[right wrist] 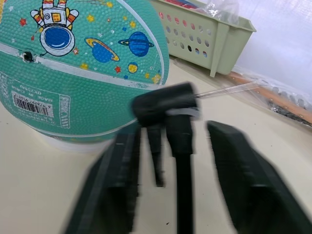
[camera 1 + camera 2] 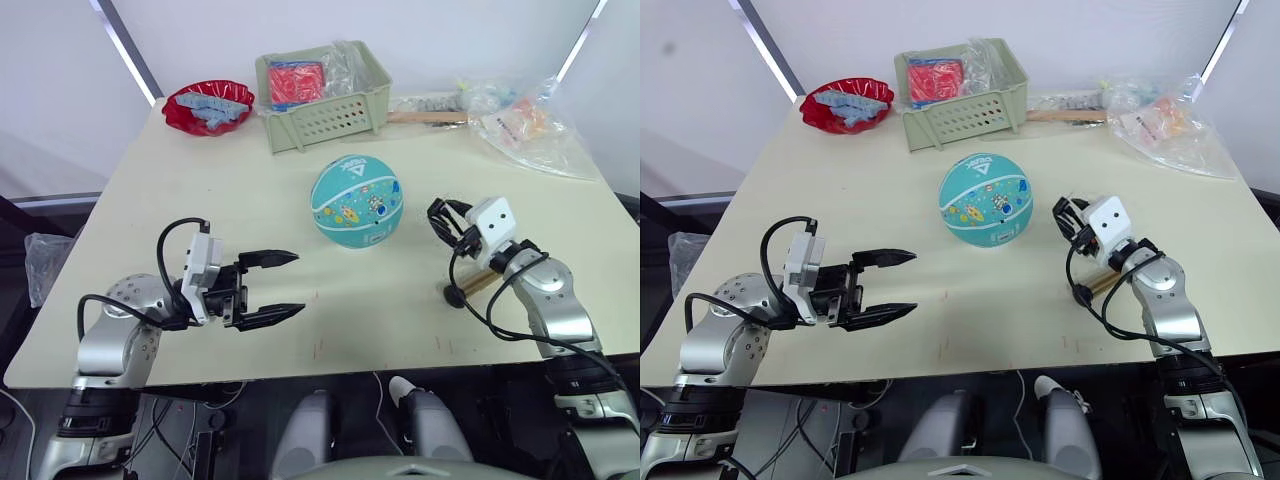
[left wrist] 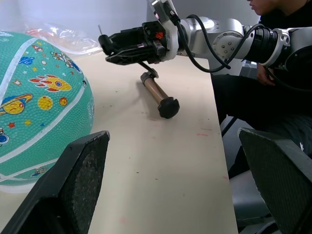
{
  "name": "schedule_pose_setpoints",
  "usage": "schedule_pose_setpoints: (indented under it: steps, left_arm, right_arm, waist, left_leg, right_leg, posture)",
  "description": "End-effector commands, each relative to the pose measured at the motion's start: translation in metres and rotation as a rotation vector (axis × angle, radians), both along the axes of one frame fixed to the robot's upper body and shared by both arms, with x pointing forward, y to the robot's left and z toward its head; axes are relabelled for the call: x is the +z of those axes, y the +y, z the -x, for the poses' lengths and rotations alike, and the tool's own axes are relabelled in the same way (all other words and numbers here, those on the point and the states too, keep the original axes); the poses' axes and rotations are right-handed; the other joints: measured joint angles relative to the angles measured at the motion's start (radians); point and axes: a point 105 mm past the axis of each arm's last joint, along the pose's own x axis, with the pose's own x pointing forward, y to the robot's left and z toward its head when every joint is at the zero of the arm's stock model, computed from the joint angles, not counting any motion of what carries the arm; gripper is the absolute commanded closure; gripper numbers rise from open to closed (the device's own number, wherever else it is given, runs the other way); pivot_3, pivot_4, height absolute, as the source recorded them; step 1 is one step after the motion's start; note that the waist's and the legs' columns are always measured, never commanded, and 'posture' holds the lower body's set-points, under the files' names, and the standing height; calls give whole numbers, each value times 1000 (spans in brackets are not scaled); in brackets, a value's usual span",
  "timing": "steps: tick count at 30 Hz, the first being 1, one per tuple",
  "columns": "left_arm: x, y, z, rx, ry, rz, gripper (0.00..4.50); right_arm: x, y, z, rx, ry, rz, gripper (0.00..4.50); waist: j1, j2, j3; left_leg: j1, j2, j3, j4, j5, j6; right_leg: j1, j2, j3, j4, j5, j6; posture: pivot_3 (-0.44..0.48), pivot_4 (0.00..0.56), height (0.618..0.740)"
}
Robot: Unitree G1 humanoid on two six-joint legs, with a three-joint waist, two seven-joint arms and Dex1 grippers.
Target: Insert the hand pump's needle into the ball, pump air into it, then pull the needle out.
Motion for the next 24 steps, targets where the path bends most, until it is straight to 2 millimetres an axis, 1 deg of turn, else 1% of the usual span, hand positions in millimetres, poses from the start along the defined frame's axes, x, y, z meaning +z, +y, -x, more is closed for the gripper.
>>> schedule_pose_setpoints:
  steps: [1, 2, 6, 10, 14, 16, 20, 24]
  left_arm:
    - [4, 0, 0, -2, -30, 5, 0]
    - [4, 0, 0, 0, -30, 6, 0]
    - [3, 0, -1, 3, -28, 10, 0]
    - [2, 0, -2, 2, -26, 12, 0]
    - [1, 2, -3, 7, -26, 12, 0]
    - [1, 3, -3, 8, -26, 11, 0]
    - [-1, 5, -3, 15, -26, 11, 0]
    - [-4, 9, -4, 39, -24, 11, 0]
  right_arm:
    - [18, 3, 6, 65, -30, 8, 646]
    - [18, 4, 8, 86, -15, 9, 76]
    - [17, 7, 15, 154, 54, 31, 76]
    - [18, 17, 28, 249, 137, 47, 76]
    - [26, 19, 32, 262, 144, 34, 76]
    - [28, 17, 32, 253, 143, 28, 76]
    - [22, 8, 36, 225, 149, -2, 76]
    - [14, -10, 46, 182, 126, -53, 76]
  waist:
    - [0, 0, 0]
    - [0, 0, 0]
    - [0, 0, 0]
    - [1, 0, 0]
    - [1, 0, 0]
    - [2, 0, 0]
    - [5, 0, 0]
    - [6, 0, 0]
  left_leg:
    - [0, 0, 0, 0, 0, 0]
    - [0, 0, 0, 0, 0, 0]
    - [0, 0, 0, 0, 0, 0]
    - [0, 0, 0, 0, 0, 0]
    - [0, 0, 0, 0, 0, 0]
    - [-1, 0, 0, 0, 0, 0]
    - [-1, 0, 0, 0, 0, 0]
    - [-2, 0, -1, -1, 0, 0]
  right_leg:
    - [0, 0, 0, 0, 0, 0]
    - [0, 0, 0, 0, 0, 0]
    - [0, 0, 0, 0, 0, 0]
    - [0, 0, 0, 0, 0, 0]
    - [0, 0, 0, -1, 0, 0]
    - [0, 0, 0, -1, 0, 0]
    - [0, 0, -1, -1, 0, 0]
    - [0, 0, -2, -3, 0, 0]
  posture:
    - [0, 150, 738]
    - [0, 150, 738]
    - [0, 150, 738]
    - [0, 150, 738]
    - [0, 150, 738]
    - [0, 150, 738]
    - [0, 150, 738]
    - [0, 150, 738]
